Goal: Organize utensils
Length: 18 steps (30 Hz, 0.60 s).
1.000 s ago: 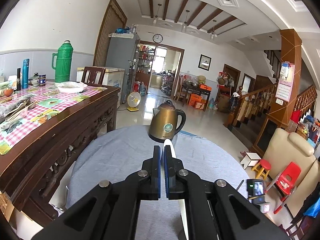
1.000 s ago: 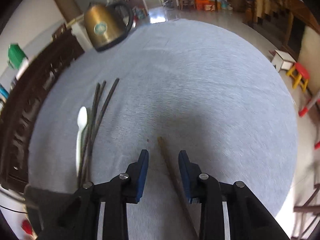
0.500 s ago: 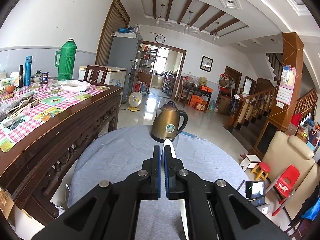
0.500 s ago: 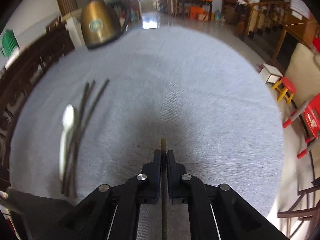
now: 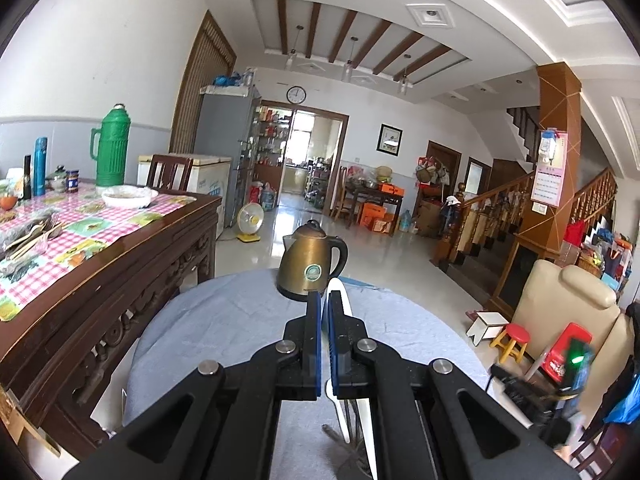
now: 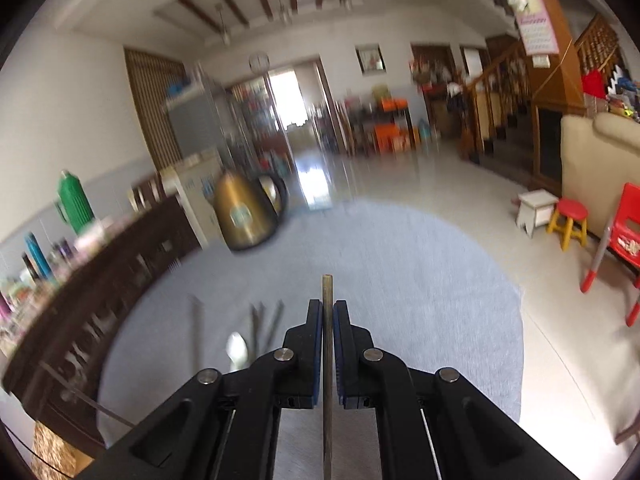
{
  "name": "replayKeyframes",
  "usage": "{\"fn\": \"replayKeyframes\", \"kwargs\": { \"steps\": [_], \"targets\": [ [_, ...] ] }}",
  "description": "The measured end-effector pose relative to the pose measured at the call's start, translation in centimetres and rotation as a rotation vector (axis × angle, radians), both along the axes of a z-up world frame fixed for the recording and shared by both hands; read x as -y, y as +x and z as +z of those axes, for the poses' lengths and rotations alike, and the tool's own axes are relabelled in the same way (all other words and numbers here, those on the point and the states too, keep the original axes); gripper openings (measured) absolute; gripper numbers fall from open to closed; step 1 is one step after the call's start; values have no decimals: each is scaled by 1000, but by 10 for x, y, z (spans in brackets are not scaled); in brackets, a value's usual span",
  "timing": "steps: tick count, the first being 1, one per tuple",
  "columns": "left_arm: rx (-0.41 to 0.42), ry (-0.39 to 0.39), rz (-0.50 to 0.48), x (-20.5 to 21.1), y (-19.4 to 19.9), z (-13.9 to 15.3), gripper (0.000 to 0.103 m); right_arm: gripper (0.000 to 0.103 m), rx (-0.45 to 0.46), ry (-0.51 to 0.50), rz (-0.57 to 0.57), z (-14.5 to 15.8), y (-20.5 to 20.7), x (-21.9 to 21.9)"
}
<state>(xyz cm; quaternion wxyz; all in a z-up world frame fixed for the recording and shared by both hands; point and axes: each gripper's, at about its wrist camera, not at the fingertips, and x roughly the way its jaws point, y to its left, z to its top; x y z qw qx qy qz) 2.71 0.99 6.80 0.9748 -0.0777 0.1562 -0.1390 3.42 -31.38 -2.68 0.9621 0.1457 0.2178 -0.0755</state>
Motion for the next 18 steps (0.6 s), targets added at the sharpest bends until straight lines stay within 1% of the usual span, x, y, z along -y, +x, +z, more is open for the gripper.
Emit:
{"fn": "replayKeyframes", "kwargs": {
  "steps": [6,8,10,13,16,18],
  "targets": [
    [6,23,-18,26,10,-9,3,6,206,1,5,48,-33,-19],
    [17,38,-19,35,13,-11,3,6,248,-2,12,62,-38,-26],
    [15,65,-24,46,19,-16,3,6,278,-8,24,76,-40,-33],
    [6,84,-36,59,27,-23,3,6,312,-14,54,94,-40,-46],
    [-20,99,-37,68,36,-33,3,6,336,-14,85,106,-43,-61],
    [-35,111,-32,73,41,-41,3,6,341,-20,106,108,-44,-70]
  ]
}}
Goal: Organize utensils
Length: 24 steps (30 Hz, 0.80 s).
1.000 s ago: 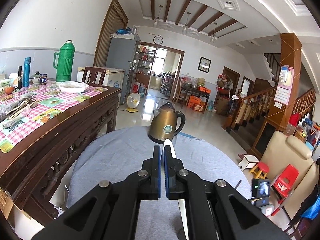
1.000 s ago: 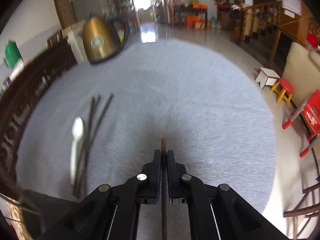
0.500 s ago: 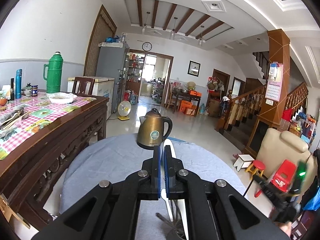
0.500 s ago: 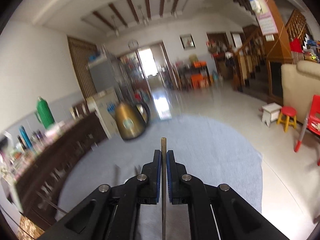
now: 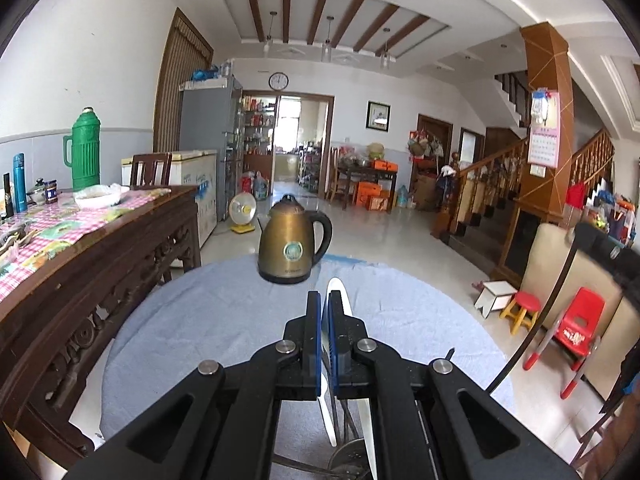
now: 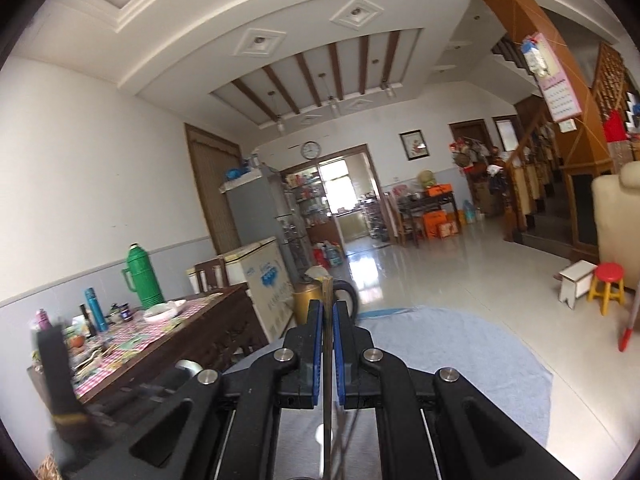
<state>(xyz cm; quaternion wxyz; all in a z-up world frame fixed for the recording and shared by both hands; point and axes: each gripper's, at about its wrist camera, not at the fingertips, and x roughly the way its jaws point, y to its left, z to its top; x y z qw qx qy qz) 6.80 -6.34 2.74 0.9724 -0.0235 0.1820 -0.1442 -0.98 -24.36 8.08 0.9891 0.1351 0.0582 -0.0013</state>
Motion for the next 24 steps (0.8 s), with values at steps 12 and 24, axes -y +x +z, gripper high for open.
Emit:
{"fn": "replayKeyframes", "kwargs": {
  "steps": [12,24],
  "targets": [
    [-85,77,24,29,10,-48,3,6,-152,-28,54,-60,30,-31],
    [-144,66,31,24,1,-47,34,9,-270,101,132,-91,32,-9]
  ]
}}
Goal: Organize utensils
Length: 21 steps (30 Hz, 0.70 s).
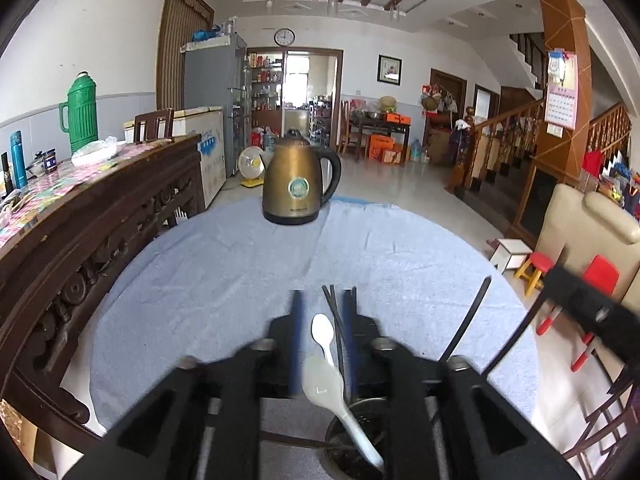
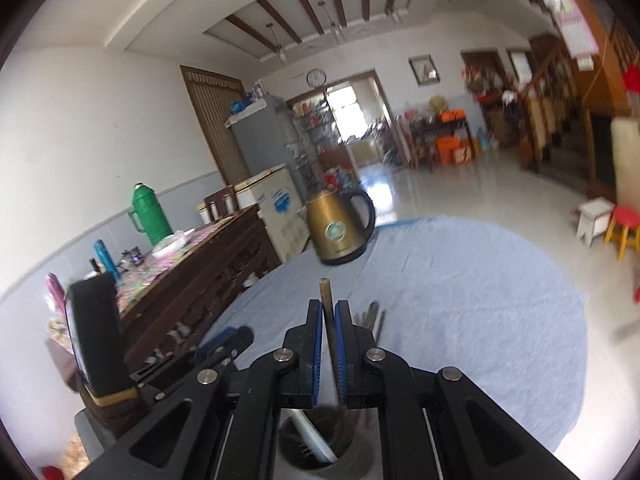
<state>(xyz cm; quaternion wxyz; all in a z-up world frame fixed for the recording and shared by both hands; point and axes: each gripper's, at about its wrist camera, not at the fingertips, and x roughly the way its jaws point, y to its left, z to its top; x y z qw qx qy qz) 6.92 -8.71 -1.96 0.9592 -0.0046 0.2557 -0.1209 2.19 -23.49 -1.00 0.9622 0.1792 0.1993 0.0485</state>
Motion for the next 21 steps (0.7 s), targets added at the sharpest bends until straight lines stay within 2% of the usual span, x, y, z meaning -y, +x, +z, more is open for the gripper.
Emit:
{"fn": "replayKeyframes", "kwargs": {
  "steps": [2,4,7,10,12,14,17,21],
  "targets": [
    [22,-11,6,-7,-1,8,41,9,8,19,-2,-3,-4,6],
    [50,-28,13,-16,-8,19,41,9,17,29,-7,-2,-8,9],
    [97,-47,52,-36,-18,36,48,9,43,47,-28,0,-15,18],
    [157,-30,122,-57,-28,48,56,15,53,65,-70,0,-19,31],
    [197,-6,190,-72,-34,55,66,17,44,78,-102,-3,-21,42],
    [221,11,247,-86,-38,60,69,20,32,101,-131,-8,-22,55],
    [212,26,322,-112,-34,59,74,21,6,122,-173,-16,-23,70],
    [121,31,392,-141,-16,40,74,22,-43,180,-194,-30,-18,87]
  ]
}}
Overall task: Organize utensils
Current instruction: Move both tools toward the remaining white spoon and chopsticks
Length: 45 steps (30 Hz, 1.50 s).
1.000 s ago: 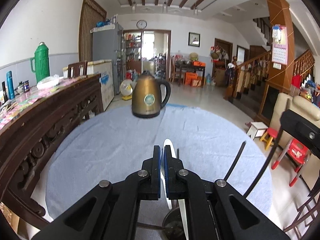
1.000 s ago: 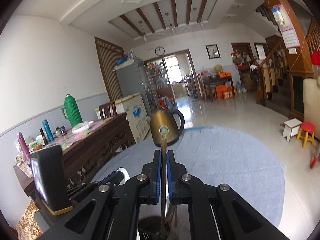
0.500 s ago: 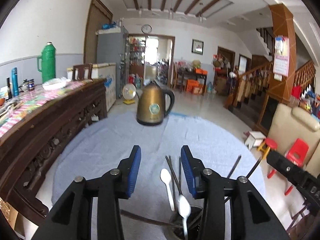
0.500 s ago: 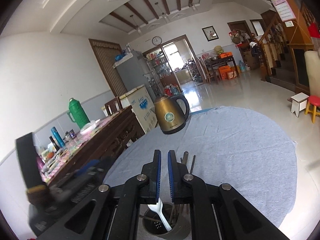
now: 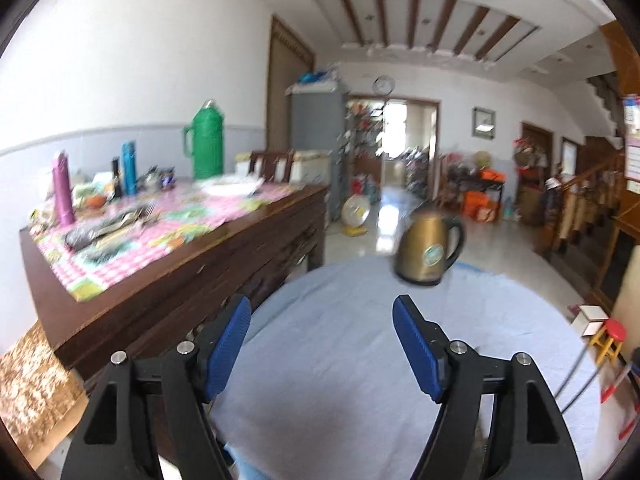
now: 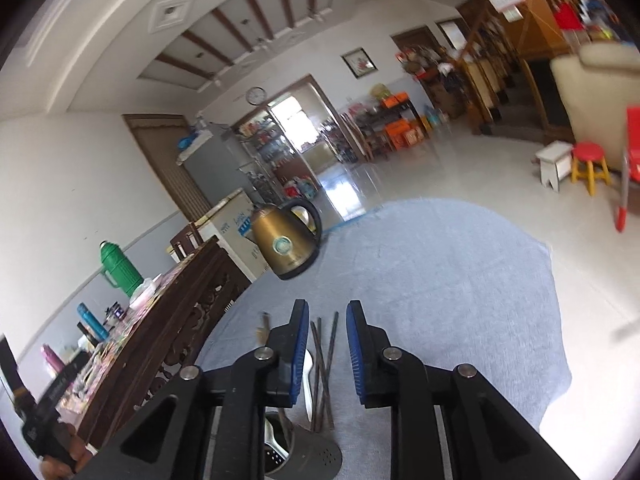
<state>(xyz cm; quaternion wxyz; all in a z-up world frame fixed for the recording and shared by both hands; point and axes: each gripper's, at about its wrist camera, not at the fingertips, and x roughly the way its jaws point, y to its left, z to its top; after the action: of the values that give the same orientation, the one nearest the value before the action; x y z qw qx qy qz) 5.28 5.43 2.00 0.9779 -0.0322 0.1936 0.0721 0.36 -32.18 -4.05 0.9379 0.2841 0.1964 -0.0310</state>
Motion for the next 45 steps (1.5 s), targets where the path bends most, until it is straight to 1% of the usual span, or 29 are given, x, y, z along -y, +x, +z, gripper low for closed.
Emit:
{"fn": "replayKeyframes", "kwargs": {
  "steps": [4,7,10,17,20,23,33,38,40,43,45],
  "targets": [
    [-110,-32,-3,-17,21,-28,74,22,-46,52,2,-16,7,12],
    [-190,-47,-16,-21,34,-50,74,22,-89,93,8,-32,16,21],
    [-261,-51,-47,-16,46,-71,74,22,-139,130,17,-50,28,25],
    [-362,-39,-101,-1,68,-109,74,22,-251,196,61,-98,56,27],
    [-406,-35,-110,6,78,-126,74,22,-287,225,64,-116,66,31],
    [-439,-29,-117,11,87,-140,74,22,-302,232,66,-127,72,34],
    [-473,-5,-157,28,106,-163,74,22,-360,249,84,-156,102,33],
    [-436,-14,-179,35,111,-172,74,23,-292,236,141,-157,111,26],
    [-429,-17,-195,39,112,-175,74,23,-288,227,155,-158,116,22],
    [-415,-12,-214,45,112,-176,74,23,-282,239,177,-164,121,20],
    [-415,-5,-229,49,116,-177,74,23,-298,234,179,-169,125,18]
  ]
}}
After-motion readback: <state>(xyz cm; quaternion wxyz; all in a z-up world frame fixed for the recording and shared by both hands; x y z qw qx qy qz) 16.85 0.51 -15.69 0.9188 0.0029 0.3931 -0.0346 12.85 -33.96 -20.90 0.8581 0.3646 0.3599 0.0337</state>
